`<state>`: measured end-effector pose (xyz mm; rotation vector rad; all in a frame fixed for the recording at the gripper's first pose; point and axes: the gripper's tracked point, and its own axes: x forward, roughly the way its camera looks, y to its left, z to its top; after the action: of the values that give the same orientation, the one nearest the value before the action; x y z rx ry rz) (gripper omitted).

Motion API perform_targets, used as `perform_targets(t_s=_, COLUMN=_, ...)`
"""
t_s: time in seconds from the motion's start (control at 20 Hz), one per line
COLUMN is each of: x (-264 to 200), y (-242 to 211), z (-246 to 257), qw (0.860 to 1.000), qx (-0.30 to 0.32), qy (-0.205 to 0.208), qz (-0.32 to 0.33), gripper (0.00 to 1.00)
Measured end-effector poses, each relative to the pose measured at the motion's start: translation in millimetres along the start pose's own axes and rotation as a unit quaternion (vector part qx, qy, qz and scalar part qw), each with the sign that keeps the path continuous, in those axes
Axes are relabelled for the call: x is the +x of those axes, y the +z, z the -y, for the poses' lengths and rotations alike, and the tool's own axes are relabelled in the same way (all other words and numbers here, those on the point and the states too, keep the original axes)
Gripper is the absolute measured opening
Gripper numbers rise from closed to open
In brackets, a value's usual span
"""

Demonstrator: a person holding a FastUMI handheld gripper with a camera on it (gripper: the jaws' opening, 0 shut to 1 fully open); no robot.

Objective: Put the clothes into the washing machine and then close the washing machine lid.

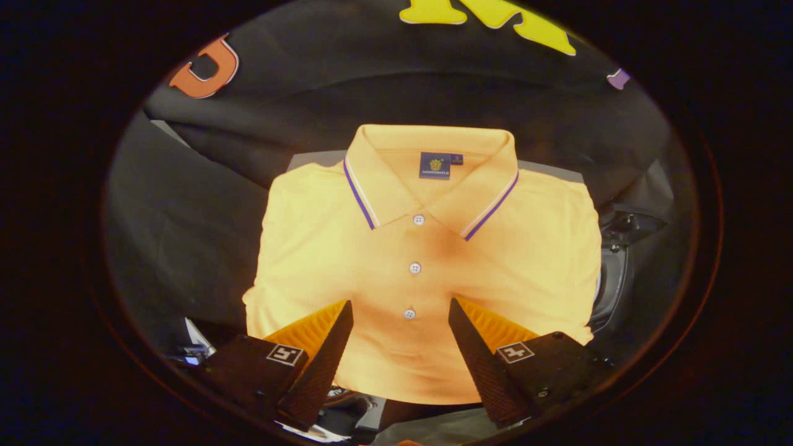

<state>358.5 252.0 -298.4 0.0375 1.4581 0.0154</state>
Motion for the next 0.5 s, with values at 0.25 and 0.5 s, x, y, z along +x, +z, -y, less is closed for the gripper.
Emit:
perform_targets(t_s=0.25, x=15, y=5, z=7, qw=0.999, qx=-0.01, qy=-0.052, qz=0.008, gripper=0.98)
perform_targets(t_s=0.5, x=16, y=7, z=4, qw=0.997, qx=-0.023, qy=-0.07, qz=0.014, gripper=0.97)
